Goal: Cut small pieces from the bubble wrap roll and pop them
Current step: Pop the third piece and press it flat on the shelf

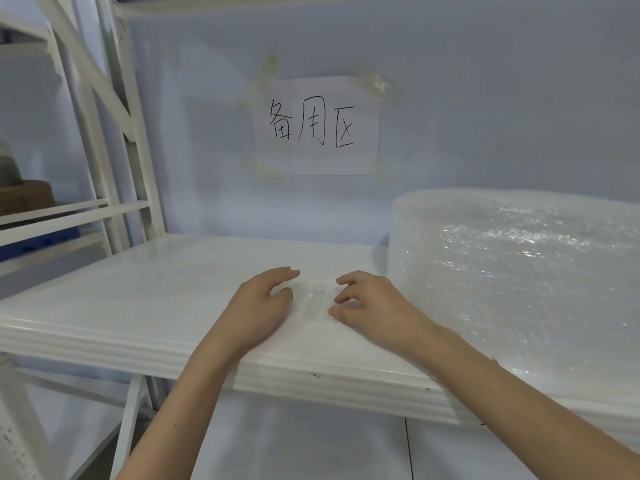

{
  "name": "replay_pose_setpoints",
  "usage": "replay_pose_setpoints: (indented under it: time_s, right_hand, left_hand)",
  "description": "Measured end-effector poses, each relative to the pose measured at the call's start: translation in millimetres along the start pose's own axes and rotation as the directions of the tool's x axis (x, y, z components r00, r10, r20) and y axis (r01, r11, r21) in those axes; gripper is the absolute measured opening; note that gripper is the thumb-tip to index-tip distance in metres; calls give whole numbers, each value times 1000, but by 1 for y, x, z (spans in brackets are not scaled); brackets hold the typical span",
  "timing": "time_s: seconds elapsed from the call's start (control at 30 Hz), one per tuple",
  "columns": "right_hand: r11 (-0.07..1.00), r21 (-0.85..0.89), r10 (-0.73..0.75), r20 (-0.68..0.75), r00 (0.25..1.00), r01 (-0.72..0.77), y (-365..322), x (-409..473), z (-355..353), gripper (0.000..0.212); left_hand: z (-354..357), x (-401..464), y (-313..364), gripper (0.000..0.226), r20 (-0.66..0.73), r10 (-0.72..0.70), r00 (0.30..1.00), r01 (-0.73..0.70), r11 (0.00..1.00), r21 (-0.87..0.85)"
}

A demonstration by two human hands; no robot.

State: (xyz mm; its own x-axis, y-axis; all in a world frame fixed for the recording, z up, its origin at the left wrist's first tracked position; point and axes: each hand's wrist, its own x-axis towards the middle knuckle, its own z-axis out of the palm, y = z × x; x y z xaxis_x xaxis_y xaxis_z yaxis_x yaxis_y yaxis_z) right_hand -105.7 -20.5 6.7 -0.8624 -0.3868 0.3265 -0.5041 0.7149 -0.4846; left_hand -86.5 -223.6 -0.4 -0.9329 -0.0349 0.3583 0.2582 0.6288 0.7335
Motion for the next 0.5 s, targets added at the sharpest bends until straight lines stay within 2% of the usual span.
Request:
replay_pose_setpoints:
  time_s: [0.1, 0.23, 0.3, 0.43, 0.5]
  right_hand:
    - [1000, 14, 22, 18, 1000, -22, 2, -1, 1, 34]
    - [999, 35, 24, 27, 999, -24, 4, 0, 3, 29]
    - [998, 49, 26, 30, 999, -27, 5, 0, 3, 20]
    - [999, 40, 15, 24, 1000, -16, 4, 0, 4, 17]
    - [999, 41, 25, 29, 999, -27, 4, 0, 2, 26]
  left_hand:
    - [2, 0, 5, 45, 65, 64, 996, -68, 995, 70]
    - [4, -1, 5, 46, 103, 39, 994, -55, 986, 155]
    - [3, -2, 5, 46, 92, 26, 995, -38, 990, 138]
    - [2, -3, 6, 47, 101, 4, 995, -14, 996, 91]
    - [1, -4, 6, 47, 103, 1, 995, -11, 996, 91]
